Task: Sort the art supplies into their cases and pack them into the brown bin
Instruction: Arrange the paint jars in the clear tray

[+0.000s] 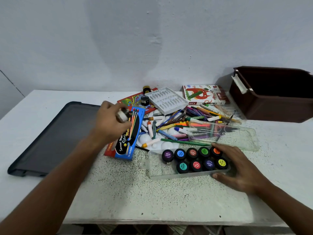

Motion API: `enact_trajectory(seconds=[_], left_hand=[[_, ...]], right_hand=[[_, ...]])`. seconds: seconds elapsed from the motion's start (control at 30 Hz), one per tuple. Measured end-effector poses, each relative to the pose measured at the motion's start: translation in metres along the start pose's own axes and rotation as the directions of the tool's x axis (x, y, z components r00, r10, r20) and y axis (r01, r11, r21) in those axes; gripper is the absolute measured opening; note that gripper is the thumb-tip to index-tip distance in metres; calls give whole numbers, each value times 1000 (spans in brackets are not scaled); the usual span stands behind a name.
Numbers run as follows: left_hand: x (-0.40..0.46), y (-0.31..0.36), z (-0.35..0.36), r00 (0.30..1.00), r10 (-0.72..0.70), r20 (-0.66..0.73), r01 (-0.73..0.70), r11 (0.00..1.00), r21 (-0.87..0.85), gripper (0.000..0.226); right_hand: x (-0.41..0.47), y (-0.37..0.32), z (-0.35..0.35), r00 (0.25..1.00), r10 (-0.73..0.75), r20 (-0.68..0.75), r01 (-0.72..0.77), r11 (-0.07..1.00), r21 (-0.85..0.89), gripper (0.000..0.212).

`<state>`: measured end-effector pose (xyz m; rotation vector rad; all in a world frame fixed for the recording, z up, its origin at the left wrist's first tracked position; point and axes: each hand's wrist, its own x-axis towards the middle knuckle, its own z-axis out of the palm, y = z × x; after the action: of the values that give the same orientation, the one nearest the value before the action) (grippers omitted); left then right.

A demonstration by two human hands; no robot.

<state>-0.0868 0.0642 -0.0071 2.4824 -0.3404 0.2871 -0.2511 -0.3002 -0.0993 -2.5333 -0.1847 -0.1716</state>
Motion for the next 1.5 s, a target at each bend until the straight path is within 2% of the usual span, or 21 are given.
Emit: enact_trajectory(seconds=[0.1, 0.2, 0.33, 0.53, 0.8, 1.03, 1.27, 1.5], left_hand=[[-28, 23, 10, 987, 111, 119, -91, 983, -160, 38], [-56, 38, 23, 952, 185, 246, -103, 945, -309, 38], [-81, 47, 40, 897, 322, 302, -225, 922, -315, 42], [-93, 53, 55, 877, 281, 391, -185, 946, -266, 48], [-100, 53, 68, 872, 257, 417, -125, 940, -317, 44], [-99, 48, 68, 886, 278, 372, -163, 936, -312, 40], [-86, 50, 71, 945, 236, 225, -176, 949, -260, 30], [-76, 59, 82, 961, 148, 234, -123, 985, -119, 23]], right_hand=[[0, 0, 0, 1000, -3, -1, 3, 1000, -2, 86], [0, 0, 1, 1000, 1, 1, -1, 1000, -13, 86], [0, 0, 1, 1000, 0, -1, 0, 1000, -19, 86], [-1, 1, 2, 1000, -7, -2, 7, 1000, -27, 84], [-1, 1, 3, 1000, 5, -12, -6, 1000, -20, 86], [-2, 3, 4, 1000, 17, -1, -17, 999, -41, 88], [-1, 4, 4, 1000, 16, -1, -16, 999, -36, 87], [-1, 3, 3, 1000, 3, -1, -3, 999, -41, 87]])
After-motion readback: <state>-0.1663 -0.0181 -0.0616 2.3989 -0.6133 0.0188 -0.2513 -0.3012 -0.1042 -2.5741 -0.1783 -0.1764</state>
